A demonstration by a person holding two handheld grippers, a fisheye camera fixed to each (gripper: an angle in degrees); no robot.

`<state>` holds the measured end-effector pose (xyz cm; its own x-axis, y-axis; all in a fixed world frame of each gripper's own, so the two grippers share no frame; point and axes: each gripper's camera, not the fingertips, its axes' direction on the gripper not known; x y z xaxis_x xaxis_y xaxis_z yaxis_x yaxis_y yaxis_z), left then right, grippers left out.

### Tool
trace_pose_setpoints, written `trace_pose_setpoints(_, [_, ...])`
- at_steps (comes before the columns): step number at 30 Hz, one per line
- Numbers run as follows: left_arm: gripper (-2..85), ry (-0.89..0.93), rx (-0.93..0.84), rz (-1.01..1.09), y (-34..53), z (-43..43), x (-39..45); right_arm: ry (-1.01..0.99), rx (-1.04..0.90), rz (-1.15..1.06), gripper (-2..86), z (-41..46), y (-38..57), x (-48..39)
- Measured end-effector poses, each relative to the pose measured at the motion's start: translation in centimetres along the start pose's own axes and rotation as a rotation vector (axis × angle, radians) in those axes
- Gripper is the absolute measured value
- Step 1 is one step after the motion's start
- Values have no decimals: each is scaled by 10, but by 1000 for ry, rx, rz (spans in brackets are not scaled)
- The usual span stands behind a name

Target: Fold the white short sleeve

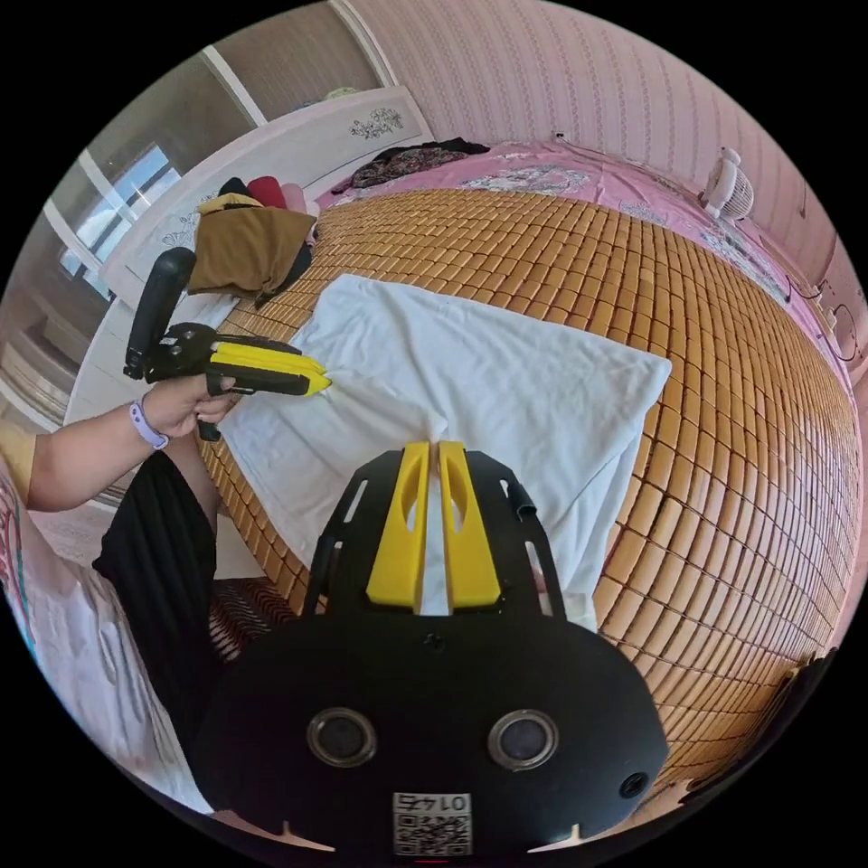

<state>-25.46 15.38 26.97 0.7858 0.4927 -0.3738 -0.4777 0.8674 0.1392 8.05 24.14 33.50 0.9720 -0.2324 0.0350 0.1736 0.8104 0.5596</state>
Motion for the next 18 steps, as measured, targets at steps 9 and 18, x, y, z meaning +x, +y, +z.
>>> trace_pose_setpoints(9, [-9, 114, -40, -49, 102, -41, 11, -61, -132, -154, 81, -28, 72, -43])
trace_pose_setpoints(18, [-10, 105, 42, -101, 61, -10, -6, 133, -37, 29, 75, 3, -20, -6])
